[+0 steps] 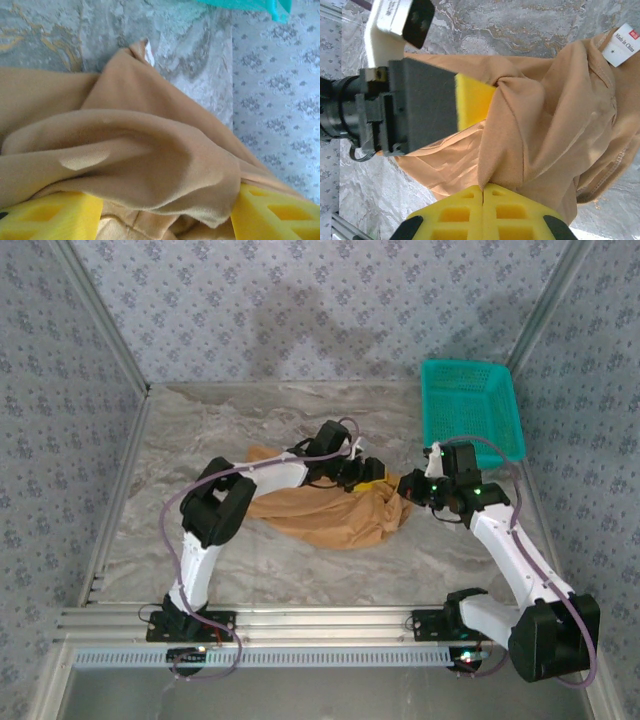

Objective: Fold the inside-out t-shirt

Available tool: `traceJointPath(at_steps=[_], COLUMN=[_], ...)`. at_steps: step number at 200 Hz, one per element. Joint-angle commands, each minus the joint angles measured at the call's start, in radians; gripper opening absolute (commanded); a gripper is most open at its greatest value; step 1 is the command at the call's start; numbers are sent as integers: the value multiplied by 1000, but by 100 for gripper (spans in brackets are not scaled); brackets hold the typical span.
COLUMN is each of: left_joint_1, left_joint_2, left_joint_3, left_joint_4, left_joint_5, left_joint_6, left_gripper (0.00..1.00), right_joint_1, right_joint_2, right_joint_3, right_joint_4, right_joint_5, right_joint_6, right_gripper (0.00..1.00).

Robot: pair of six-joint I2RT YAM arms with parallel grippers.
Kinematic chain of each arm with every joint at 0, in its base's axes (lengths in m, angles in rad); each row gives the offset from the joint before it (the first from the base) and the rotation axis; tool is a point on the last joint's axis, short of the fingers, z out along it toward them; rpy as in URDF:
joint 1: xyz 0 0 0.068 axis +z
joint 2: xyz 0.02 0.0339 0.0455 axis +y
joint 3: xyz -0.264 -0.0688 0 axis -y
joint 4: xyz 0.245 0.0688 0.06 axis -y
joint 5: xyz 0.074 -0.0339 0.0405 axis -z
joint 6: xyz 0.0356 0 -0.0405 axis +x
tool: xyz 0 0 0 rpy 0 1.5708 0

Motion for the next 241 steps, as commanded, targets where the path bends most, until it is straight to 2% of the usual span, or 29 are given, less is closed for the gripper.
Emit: traceJointPath(at_steps=[1, 14, 36, 47, 76, 109, 143, 170, 193, 205, 216, 241], left_joint_1=[-19, -25, -24, -22, -17, -2, 20, 30, 39, 49, 60, 69], left_joint_2=[41, 56, 47, 24, -68, -185, -285, -290, -246, -222, -206, -174], left_joint_3=[56, 72, 75, 74, 81, 57, -34, -93, -125, -138, -149, -155], left_joint_4=[-18, -26, -51, -82, -176, -160, -7, 105, 146, 130, 108, 111], left_joint_5=[-55, -60, -50, -50, -39, 58, 166, 236, 254, 227, 196, 163], left_joint_6=[-72, -81, -82, -60, 11, 13, -53, -99, -124, -118, -110, -116], left_gripper=[64, 53, 24, 14, 1, 0, 0, 0, 0, 0, 0, 0], right_joint_1=[19, 25, 22, 14, -40, -82, -77, -61, -25, -5, 11, 40], right_joint_2=[-13, -11, -4, 5, 71, 232, 355, 367, 294, 233, 173, 58], right_joint_3=[-22, -29, -44, -52, -91, -99, -64, -24, 6, 8, 2, -35], right_joint_4=[27, 31, 24, 9, 21, 65, 100, 87, 27, -12, -44, -65], right_joint_5=[-25, -17, 21, 57, 169, 266, 295, 250, 238, 246, 254, 242], right_joint_6=[20, 21, 21, 20, 26, 38, 52, 50, 33, 25, 26, 60], right_gripper=[0, 0, 0, 0, 0, 0, 0, 0, 0, 16, 25, 28])
